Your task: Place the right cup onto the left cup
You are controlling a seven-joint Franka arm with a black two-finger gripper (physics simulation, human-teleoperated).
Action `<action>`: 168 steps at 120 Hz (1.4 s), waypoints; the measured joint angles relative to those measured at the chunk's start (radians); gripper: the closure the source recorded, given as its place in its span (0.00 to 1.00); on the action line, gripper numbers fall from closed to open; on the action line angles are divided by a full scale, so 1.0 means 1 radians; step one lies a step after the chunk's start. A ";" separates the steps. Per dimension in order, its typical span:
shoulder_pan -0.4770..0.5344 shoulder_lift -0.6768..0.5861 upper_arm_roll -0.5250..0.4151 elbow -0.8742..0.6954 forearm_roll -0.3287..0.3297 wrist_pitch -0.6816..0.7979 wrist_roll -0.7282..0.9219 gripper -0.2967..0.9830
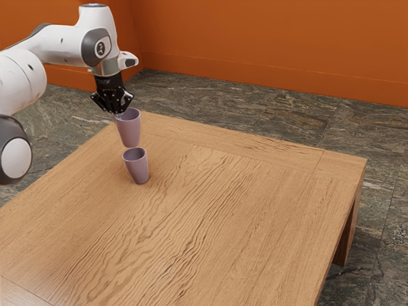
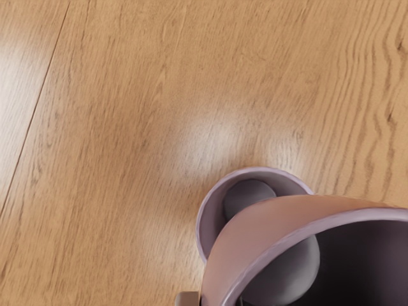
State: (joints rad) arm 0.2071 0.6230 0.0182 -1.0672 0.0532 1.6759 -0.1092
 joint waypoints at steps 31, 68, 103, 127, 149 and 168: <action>0.000 0.031 0.000 0.024 0.003 -0.004 0.006 0.85; 0.007 0.049 0.000 0.024 0.003 0.001 0.011 0.85; 0.008 0.066 -0.002 0.026 0.002 0.005 0.014 0.85; 0.008 0.076 -0.003 0.036 0.001 0.006 0.015 0.85; 0.008 0.089 -0.004 0.039 0.001 0.007 0.016 0.85; 0.009 0.097 -0.007 0.040 0.001 0.007 0.016 0.85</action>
State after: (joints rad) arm 0.2163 0.7198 0.0112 -1.0267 0.0546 1.6831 -0.0930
